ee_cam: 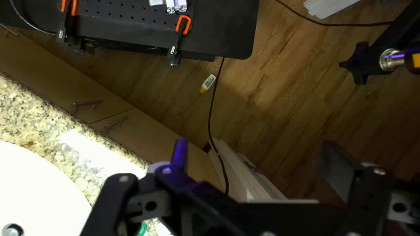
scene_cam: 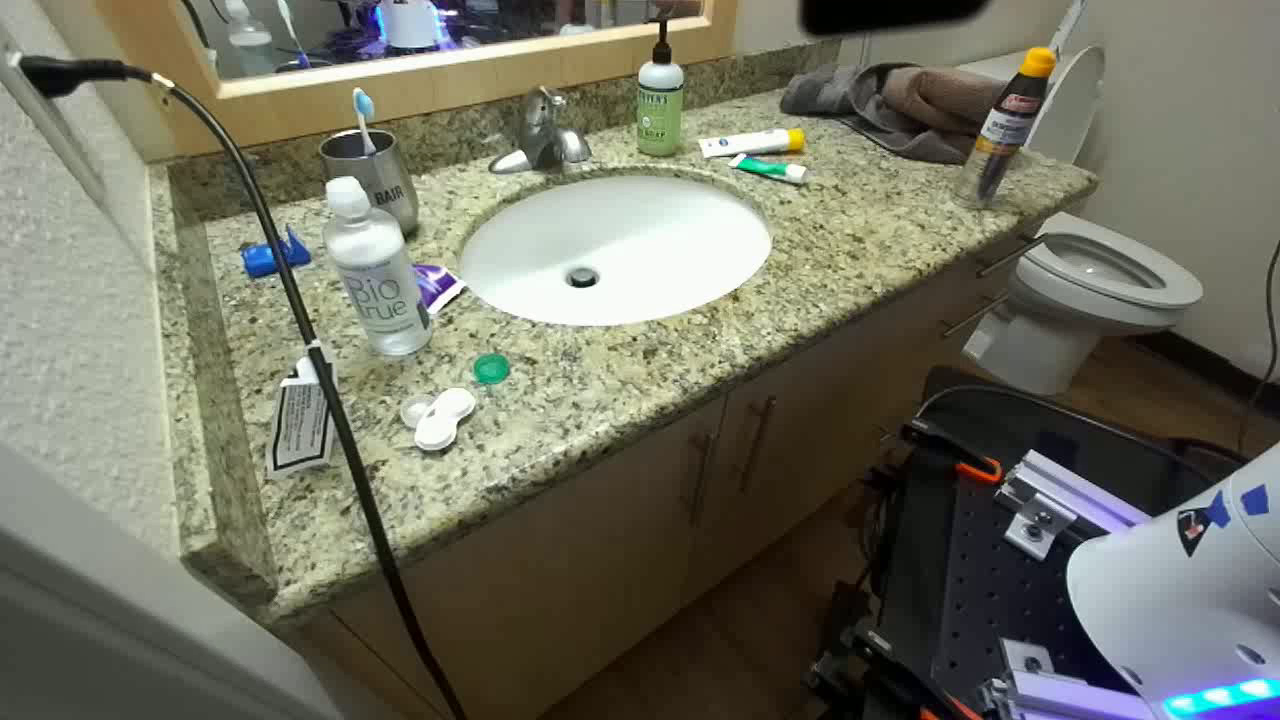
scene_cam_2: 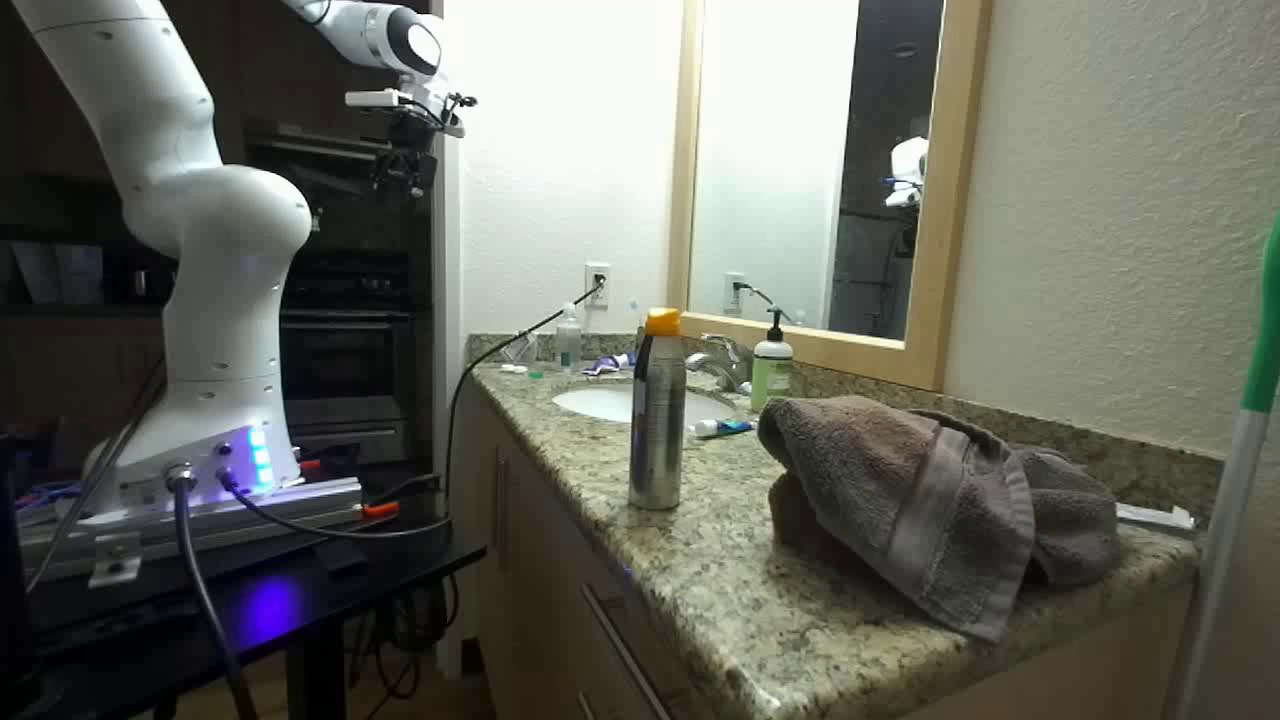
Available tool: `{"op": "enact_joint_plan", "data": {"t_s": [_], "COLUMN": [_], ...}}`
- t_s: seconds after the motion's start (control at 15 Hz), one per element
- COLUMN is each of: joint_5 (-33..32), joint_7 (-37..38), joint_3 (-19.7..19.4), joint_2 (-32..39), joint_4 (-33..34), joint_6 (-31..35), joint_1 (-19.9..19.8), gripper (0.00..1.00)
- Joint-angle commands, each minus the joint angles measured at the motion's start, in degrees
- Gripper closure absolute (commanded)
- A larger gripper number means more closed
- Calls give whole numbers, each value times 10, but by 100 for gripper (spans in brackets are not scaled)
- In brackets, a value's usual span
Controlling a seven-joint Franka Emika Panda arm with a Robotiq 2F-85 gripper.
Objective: Move the tubes forward
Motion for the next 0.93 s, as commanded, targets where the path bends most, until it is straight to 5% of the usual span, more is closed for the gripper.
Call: {"op": "enact_joint_plan", "data": {"t_s": [0.0,0.53,0.87], "joint_5": [2,-16,3], "joint_7": [-2,94,100], "joint_3": [5,-68,-72], "joint_2": [0,-34,-27], "joint_4": [2,-66,-46], "joint_6": [-2,63,44], "joint_1": [-7,-113,-117], "gripper": [0,0,0]}}
